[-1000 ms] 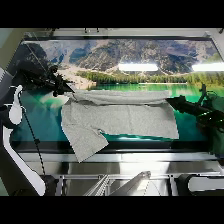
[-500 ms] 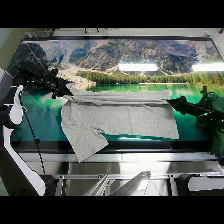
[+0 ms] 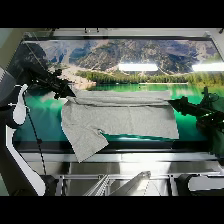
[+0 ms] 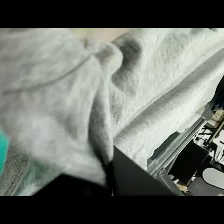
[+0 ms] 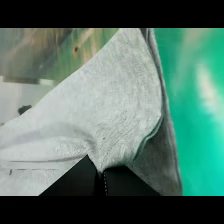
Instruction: Fold the shirts.
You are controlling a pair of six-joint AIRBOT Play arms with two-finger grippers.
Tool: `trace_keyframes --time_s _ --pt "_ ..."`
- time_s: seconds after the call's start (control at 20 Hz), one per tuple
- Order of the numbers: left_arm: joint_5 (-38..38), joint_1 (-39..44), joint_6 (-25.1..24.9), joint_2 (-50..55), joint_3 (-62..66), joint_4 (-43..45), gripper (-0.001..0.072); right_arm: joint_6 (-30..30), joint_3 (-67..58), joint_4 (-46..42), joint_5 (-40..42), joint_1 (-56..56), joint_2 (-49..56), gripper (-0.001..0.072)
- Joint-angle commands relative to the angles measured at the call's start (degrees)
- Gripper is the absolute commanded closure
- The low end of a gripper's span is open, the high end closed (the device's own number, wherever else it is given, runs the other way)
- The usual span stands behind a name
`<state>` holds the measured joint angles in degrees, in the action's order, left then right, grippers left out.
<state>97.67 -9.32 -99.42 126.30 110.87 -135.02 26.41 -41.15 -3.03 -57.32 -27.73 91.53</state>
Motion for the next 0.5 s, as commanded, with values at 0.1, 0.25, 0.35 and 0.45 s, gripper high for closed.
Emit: trace_keyframes --time_s 0.1,0.25,0.35,0.45 --pt "1.3 0.5 0.1 -0.2 0.1 0.0 0.0387 2.9 0.0 -2.3 -1.9 -1.1 -0.4 0.0549" --pt "4.3 -1.8 1.0 -2.3 0.1 0.1 0.0386 11.3 -0.2 -13.4 -1.9 -5.3 -3.4 0.0342" --pt "6.2 -4.3 3.4 -5.0 0.0 0.7 0.0386 16.9 -0.2 -20.1 -1.9 -9.2 -7.8 0.0342" --pt "7.9 -6.1 6.0 -8.5 -0.1 4.2 0.0386 20.6 -0.2 -24.3 -1.9 -12.3 -13.5 0.0342"
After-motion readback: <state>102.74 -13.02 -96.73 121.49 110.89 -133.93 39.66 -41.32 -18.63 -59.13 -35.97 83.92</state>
